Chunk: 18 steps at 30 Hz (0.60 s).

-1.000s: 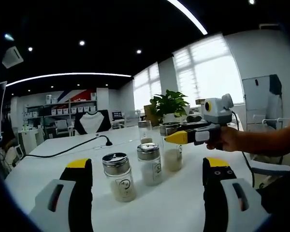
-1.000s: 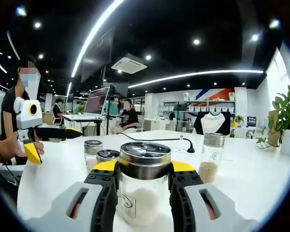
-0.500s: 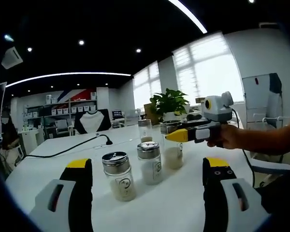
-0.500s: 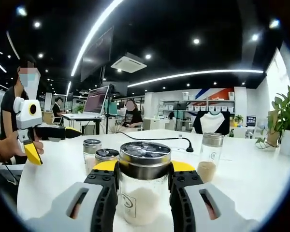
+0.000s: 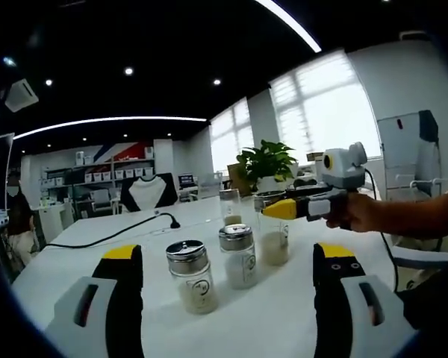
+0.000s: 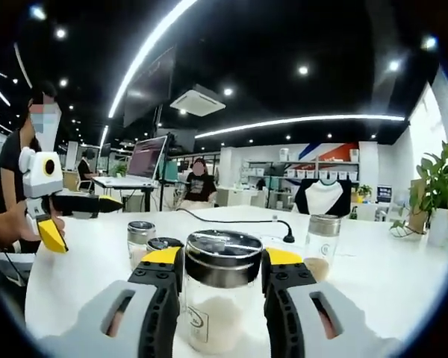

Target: Rotate the seasoning bottle until the label or dispensing opening points toward the visible target arrow and the bottle remains upright within the marked orientation range

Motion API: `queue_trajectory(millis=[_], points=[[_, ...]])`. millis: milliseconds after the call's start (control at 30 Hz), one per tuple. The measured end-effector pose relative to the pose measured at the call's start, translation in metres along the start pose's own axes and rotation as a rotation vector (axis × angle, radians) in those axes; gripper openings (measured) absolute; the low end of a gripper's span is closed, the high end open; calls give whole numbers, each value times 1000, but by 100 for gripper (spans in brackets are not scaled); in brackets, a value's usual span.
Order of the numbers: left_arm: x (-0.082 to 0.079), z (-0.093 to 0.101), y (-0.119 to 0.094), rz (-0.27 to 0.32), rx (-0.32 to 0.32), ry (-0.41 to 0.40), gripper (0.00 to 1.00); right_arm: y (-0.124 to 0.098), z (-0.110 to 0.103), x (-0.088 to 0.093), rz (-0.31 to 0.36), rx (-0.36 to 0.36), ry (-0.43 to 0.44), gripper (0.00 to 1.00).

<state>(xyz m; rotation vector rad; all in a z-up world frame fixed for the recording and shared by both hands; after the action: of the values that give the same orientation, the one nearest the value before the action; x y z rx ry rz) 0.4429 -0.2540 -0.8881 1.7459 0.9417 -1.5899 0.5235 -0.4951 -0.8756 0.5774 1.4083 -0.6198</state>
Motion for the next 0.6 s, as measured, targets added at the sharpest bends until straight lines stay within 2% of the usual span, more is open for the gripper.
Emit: queue_trajectory(millis=[200, 233, 333, 367, 500, 600], points=[[-1, 1, 0, 1, 0, -1, 100, -3, 1, -25, 31, 13, -3, 44], [-1, 1, 0, -1, 0, -1, 100, -3, 3, -29, 32, 27, -4, 45], [0, 2, 1, -21, 6, -11, 100, -3, 20, -35, 6, 135, -33, 46], [0, 2, 1, -23, 7, -17, 100, -2, 26, -37, 14, 154, -29, 46], [1, 4, 1, -21, 22, -21, 100, 3, 53, -32, -48, 231, 8, 48], [3, 5, 3, -35, 31, -21, 100, 10, 65, -29, -52, 244, 22, 48]])
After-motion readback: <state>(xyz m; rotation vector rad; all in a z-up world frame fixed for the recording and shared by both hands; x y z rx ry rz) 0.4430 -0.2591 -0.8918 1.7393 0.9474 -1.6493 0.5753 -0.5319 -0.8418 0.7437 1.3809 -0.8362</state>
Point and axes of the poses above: the point that each gripper's makers call its tool centre point, and the gripper's own axes: y roughly forward along the fingers, z roughly to its right, x roughly out of its underside, the point moved 9 cm from there along -y, roughly backward along the fingers, and after that the axes turned 3 degrees about -z, right-handed, at the moved point
